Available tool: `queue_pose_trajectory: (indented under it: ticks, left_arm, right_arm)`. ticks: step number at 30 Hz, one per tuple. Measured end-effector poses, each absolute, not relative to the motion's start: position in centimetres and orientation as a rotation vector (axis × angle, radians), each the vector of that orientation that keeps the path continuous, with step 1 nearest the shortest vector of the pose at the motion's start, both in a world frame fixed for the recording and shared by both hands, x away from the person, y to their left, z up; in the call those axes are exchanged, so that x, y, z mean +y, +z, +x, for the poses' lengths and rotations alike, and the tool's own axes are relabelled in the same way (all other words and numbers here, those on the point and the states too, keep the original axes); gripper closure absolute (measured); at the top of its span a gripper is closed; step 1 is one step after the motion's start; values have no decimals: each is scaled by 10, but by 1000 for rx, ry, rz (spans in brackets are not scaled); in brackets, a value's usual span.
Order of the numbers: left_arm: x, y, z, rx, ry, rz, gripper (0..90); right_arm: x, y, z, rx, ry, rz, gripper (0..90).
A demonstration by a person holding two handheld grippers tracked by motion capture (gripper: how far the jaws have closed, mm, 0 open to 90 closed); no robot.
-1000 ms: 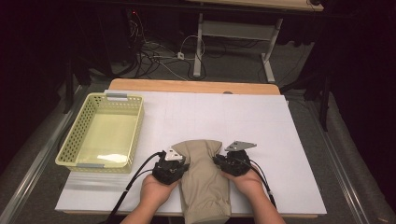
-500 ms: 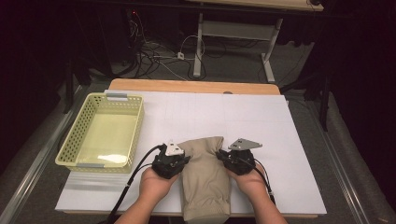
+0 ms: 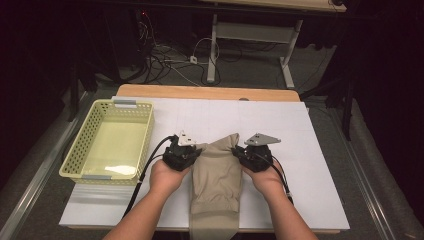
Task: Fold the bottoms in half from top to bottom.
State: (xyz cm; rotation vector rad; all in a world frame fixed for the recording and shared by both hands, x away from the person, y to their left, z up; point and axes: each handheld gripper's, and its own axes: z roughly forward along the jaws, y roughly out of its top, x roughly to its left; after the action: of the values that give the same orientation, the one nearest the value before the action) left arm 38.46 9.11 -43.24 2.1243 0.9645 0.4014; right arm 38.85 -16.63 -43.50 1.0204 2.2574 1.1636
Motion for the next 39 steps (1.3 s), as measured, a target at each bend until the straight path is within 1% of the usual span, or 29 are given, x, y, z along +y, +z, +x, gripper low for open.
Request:
queue_pose_trajectory:
  ticks: [2,3,4,5,6,11,12,13,14,15,16,17,18,19,20,22,23,26,28,29,31,32,33,34,36,37,39]
  left_arm:
    - [91,-431,390,969,408,2126,822]
    - [93,-426,402,980,417,2123,822]
    - [93,-426,402,980,417,2123,822]
    - [94,-422,408,983,424,2113,822]
    - [95,-410,418,976,451,2099,822]
    - [101,-367,437,935,522,2021,821]
    - [101,-367,437,935,522,2021,816]
    - [101,-362,441,925,540,2024,816]
    - [98,-364,452,1004,575,2072,563]
    - [99,-368,459,1096,517,2109,397]
    - [99,-368,459,1096,517,2109,355]
    - [104,-381,457,1132,453,2110,355]
    - [104,-381,457,1132,453,2110,354]
    - [103,-395,449,1109,436,2123,351]
    - [103,-401,444,1099,427,2137,332]
    - [102,-406,439,1087,421,2133,330]
    - [103,-413,428,1068,398,2120,331]
    - [105,-421,410,1035,384,2107,333]
    - [105,-423,404,1025,381,2101,336]
    - [105,-426,399,1017,376,2093,335]
    - [106,-431,387,989,372,2081,334]
    - [106,-437,375,962,360,2082,328]
    - [106,-437,375,962,360,2082,326]
    - [106,-442,364,955,349,2083,326]
    - [106,-445,360,941,342,2075,326]
    - [107,-449,351,934,332,2070,326]
    - [108,-453,342,927,322,2056,326]
  right_arm:
    - [-164,-435,399,2252,1158,1029,835]
    - [-163,-434,405,2247,1159,1032,835]
    - [-163,-434,405,2247,1159,1032,835]
    - [-161,-428,417,2234,1158,1037,835]
    - [-160,-423,423,2223,1162,1038,835]
    - [-156,-384,444,2126,1209,1000,835]
    - [-156,-376,448,2109,1225,994,832]
    - [-156,-376,448,2109,1225,994,832]
    - [-155,-370,456,2100,1232,1017,697]
    - [-154,-373,461,2100,1222,1049,557]
    - [-154,-373,461,2100,1222,1049,557]
    - [-154,-382,463,2118,1213,1098,518]
    - [-154,-388,461,2133,1220,1102,507]
    - [-154,-394,458,2140,1223,1101,489]
    - [-154,-400,454,2149,1219,1102,486]
    - [-155,-406,450,2161,1219,1102,486]
    - [-156,-415,441,2175,1208,1107,480]
    - [-159,-426,426,2190,1197,1115,475]
    - [-160,-429,420,2192,1191,1111,474]
    - [-162,-434,408,2201,1178,1113,469]
    - [-163,-437,402,2202,1181,1117,469]
    - [-165,-443,391,2210,1175,1111,469]
    - [-165,-443,391,2210,1175,1111,469]
    - [-167,-447,379,2217,1178,1113,469]
    - [-168,-449,373,2220,1179,1112,469]
    - [-169,-452,362,2228,1182,1107,465]
    - [-170,-456,352,2232,1194,1109,464]
